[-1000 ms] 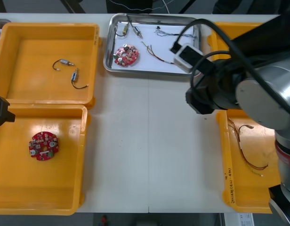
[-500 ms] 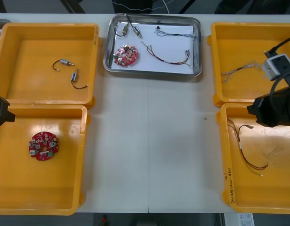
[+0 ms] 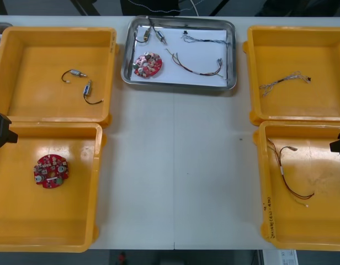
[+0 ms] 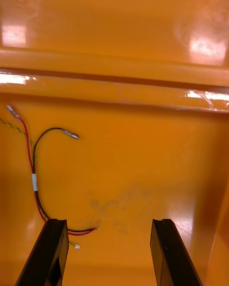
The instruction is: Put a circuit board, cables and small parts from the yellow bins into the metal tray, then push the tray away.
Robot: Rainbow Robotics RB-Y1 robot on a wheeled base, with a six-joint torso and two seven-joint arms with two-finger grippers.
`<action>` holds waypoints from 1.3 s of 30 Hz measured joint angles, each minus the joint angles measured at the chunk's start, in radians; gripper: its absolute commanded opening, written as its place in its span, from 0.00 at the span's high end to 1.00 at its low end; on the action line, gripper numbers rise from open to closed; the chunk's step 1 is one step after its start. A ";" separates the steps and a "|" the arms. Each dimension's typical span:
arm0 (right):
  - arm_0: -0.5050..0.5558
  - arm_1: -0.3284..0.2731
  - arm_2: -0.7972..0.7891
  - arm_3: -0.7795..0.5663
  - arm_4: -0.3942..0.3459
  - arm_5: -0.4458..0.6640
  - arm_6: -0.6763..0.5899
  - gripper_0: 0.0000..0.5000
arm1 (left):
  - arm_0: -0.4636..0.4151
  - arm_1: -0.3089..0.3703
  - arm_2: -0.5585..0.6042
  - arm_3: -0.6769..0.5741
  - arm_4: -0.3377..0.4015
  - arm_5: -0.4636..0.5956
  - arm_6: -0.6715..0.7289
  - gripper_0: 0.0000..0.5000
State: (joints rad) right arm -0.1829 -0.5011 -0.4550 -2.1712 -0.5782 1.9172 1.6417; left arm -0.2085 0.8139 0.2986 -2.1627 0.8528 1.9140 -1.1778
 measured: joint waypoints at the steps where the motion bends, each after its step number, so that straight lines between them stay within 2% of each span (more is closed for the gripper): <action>1: 0.000 -0.003 0.000 0.011 -0.002 0.000 -0.002 0.00 | 0.000 0.000 0.000 0.000 0.000 0.000 0.000 0.00; 8: -0.007 -0.030 0.000 0.057 -0.022 0.000 -0.091 0.00 | 0.000 0.000 0.000 0.000 0.000 0.000 0.000 0.00; 20: -0.011 -0.035 0.000 0.067 -0.070 0.000 -0.092 0.00 | 0.000 0.000 0.000 0.000 0.000 0.000 0.000 0.00; 39: -0.011 -0.038 0.001 0.069 -0.077 0.000 -0.094 0.00 | 0.000 0.000 0.000 0.000 0.000 0.000 0.000 0.00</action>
State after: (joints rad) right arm -0.1942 -0.5389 -0.4541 -2.1022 -0.6553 1.9172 1.5479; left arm -0.2085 0.8139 0.2986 -2.1627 0.8528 1.9140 -1.1778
